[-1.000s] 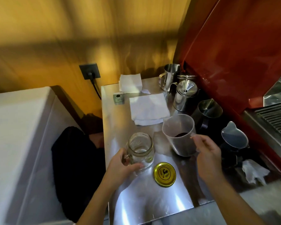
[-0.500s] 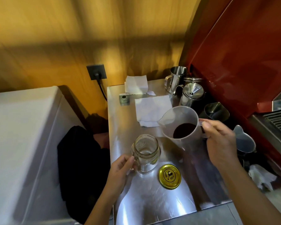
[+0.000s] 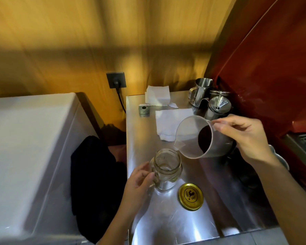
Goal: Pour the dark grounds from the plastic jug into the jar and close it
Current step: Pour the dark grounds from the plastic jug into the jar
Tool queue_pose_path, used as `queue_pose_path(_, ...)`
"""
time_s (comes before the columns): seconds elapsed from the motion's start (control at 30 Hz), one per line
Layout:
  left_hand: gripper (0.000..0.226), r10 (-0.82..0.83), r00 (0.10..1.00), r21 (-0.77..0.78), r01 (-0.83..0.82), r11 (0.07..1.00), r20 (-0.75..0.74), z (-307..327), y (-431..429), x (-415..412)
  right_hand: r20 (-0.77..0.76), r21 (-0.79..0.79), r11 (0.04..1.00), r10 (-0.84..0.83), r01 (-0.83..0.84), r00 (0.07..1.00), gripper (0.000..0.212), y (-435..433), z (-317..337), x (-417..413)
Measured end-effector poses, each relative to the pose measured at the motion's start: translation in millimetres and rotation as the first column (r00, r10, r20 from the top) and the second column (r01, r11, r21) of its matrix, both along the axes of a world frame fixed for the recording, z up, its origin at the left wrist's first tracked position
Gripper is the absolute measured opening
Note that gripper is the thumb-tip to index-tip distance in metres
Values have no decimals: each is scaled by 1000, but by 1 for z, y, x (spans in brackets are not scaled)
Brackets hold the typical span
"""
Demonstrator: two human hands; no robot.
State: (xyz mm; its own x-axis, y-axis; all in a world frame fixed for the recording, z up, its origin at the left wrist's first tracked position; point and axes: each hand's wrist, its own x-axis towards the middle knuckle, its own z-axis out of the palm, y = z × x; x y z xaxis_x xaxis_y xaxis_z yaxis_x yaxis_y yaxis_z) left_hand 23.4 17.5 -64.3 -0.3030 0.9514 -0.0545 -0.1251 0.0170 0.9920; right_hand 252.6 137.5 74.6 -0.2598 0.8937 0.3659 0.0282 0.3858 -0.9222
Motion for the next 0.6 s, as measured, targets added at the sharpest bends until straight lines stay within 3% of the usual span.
queue_pose_path(0.1,28,-39,995,21,37,999,90,-2,-2,2,42,13,1000,28,-29,999,17,1,7,-4)
queue_pose_path(0.23,13,-80,993,12,81,997,-87,-6,-3,-4,81,14,997,75,-76,994,10,0,11,-10)
queue_pose_path(0.37,55,-105,946,-40,97,994,-306,-11,-5,0,104,22,995,95,-98,990,8,0,14,-12)
queue_pose_path(0.43,59,-75,940,-51,61,997,-332,-11,-4,3,117,26,995,96,-100,988,8,0,15,-12)
queue_pose_path(0.6,44,-27,935,-57,7,998,-353,-10,-3,4,158,43,992,108,-117,982,8,0,19,-13)
